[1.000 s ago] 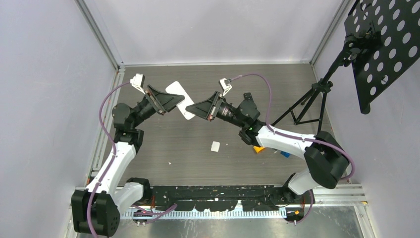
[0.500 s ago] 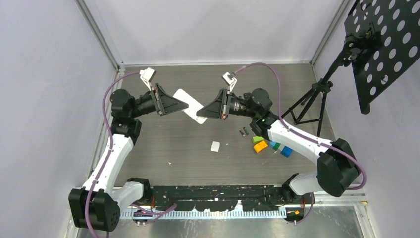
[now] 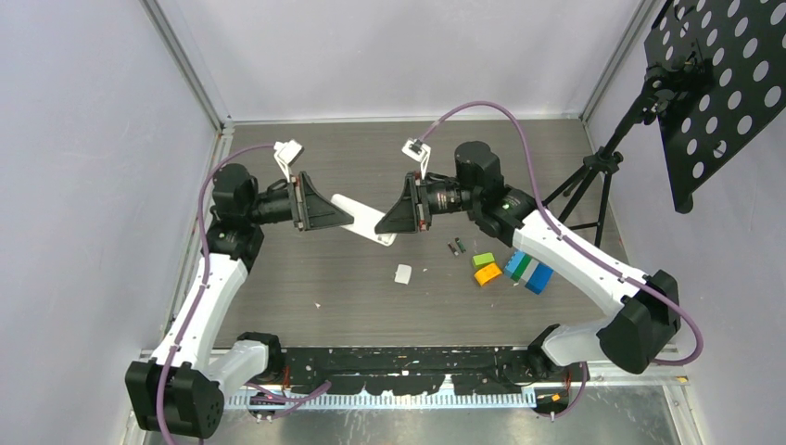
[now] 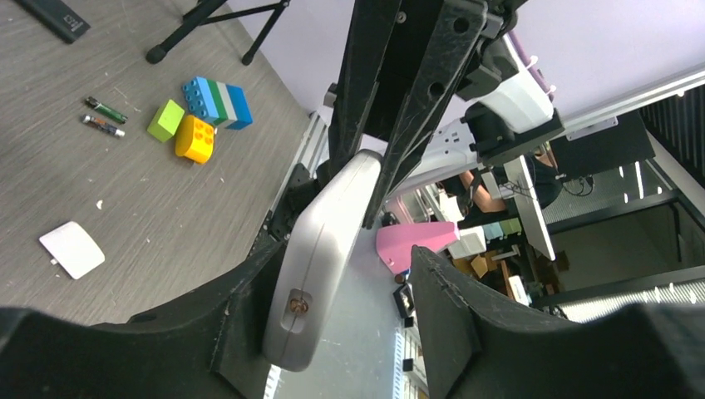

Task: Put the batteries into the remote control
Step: Adjust the remote control.

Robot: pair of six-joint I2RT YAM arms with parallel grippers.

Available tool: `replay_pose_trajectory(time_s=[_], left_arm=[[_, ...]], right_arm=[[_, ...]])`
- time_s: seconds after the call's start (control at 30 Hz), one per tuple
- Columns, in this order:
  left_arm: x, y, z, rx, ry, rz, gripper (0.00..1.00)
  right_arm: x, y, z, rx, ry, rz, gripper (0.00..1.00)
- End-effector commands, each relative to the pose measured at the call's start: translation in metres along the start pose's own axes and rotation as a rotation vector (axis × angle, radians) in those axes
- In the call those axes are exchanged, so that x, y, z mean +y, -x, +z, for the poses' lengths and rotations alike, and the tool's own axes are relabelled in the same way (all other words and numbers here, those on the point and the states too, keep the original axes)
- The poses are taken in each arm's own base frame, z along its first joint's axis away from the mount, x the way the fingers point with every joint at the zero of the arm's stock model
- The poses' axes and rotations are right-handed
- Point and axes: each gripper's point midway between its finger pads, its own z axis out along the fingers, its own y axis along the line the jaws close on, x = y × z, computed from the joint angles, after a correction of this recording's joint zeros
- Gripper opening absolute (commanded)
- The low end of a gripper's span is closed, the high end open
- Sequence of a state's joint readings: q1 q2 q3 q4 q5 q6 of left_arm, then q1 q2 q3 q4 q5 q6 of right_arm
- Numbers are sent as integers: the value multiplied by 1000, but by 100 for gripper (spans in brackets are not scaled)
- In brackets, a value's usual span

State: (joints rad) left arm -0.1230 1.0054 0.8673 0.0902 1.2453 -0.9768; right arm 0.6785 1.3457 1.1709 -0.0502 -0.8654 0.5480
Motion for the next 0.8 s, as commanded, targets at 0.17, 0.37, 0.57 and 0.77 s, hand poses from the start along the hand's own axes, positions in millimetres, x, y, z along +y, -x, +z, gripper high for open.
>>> replay_pose_trajectory(time_s=[0.17,0.37,0.57,0.77], left_arm=[[-12,-9,3,55,-29,55,49],[-12,-12,9,78,-40,49,38],[-12,-18,14,108,-58,49,23],[-2,-7,16,41,21,114,0]], right_arm=[[7,3,3,88,46,-63,0],[2,1,9,114,53,-31,0],[-1,1,11,121,58,-27,0],[-23,7,6,54,-75,-4,54]])
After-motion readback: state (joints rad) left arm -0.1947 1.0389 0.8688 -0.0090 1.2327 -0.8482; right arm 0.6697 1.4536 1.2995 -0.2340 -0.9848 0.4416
